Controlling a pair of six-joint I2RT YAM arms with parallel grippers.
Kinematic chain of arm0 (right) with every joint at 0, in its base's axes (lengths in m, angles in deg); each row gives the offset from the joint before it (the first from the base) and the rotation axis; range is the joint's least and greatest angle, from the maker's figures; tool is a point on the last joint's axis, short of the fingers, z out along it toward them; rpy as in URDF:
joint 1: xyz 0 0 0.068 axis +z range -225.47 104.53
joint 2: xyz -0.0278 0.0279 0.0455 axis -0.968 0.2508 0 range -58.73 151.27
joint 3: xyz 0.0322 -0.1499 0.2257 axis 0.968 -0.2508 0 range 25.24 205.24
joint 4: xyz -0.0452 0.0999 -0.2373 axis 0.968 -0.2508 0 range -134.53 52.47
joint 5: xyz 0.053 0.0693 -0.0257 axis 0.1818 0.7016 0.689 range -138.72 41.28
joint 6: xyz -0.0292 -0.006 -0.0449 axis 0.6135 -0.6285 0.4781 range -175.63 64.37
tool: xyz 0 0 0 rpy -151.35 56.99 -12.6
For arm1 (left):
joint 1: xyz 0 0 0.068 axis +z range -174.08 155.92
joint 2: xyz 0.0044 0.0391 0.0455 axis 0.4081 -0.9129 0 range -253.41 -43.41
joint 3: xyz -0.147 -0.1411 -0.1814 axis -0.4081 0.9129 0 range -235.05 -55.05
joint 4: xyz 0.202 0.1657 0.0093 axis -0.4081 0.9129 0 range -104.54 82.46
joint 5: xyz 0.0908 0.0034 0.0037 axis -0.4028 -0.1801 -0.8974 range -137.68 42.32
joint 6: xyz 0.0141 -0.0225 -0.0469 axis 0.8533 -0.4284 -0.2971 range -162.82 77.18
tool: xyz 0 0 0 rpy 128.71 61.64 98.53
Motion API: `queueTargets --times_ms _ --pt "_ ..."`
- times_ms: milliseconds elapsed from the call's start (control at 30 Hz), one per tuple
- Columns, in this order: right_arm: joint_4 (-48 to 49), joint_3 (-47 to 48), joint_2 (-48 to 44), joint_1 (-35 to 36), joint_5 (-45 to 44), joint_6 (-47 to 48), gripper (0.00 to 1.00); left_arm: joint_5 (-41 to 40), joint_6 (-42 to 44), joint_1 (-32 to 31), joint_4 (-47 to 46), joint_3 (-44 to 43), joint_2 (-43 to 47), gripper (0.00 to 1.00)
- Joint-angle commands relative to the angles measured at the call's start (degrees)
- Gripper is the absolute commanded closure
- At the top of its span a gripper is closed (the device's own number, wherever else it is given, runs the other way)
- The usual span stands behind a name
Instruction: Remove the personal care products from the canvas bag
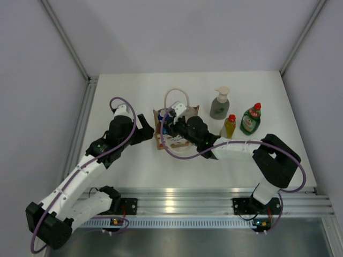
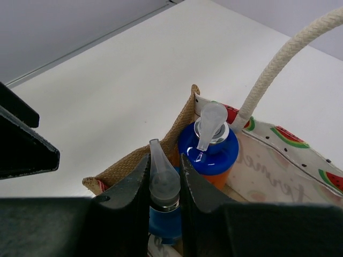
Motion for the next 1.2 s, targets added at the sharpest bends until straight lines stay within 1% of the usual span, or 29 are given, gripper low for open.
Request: queueTargets --times_ms 0,67,233,333,567,833,867,1067,1167 --pt "10.3 -0.7 -2.8 1.3 4.3 0.0 1.0 0.0 0.9 -0.1 -1.0 0.2 0.5 0.05" --pt "11.8 -1.1 -3.6 1.5 4.1 0.9 1.0 -0.2 0.9 -0.2 -1.0 0.3 0.5 0.05" --pt "12.0 -0.6 -5.1 1.8 3.7 2.1 1.0 -0.2 0.9 -0.2 -1.2 0.4 0.5 0.05" --pt "11.7 -0.2 -5.6 1.8 3.2 4.8 1.0 -0.2 0.9 -0.1 -1.3 0.4 0.5 0.05" --pt "9.6 1.6 -7.5 1.9 3.6 6.5 1.0 0.0 0.8 -0.2 -1.9 0.4 0.0 0.05" --pt "1.6 5.3 -10.2 1.9 3.3 5.9 1.0 0.0 0.7 -0.2 -2.0 0.4 -0.1 0.05" --pt "0.5 6.2 -10.3 1.9 1.7 5.6 1.0 0.0 0.7 -0.2 -1.9 0.4 -0.2 0.05" --pt "-7.4 10.1 -11.8 1.9 -0.3 4.8 1.0 0.3 0.7 -0.2 -2.3 0.4 -0.3 0.05" --pt "-9.8 12.0 -12.8 1.9 -0.7 5.1 1.0 0.4 0.7 -0.2 -2.3 0.4 -0.5 0.05"
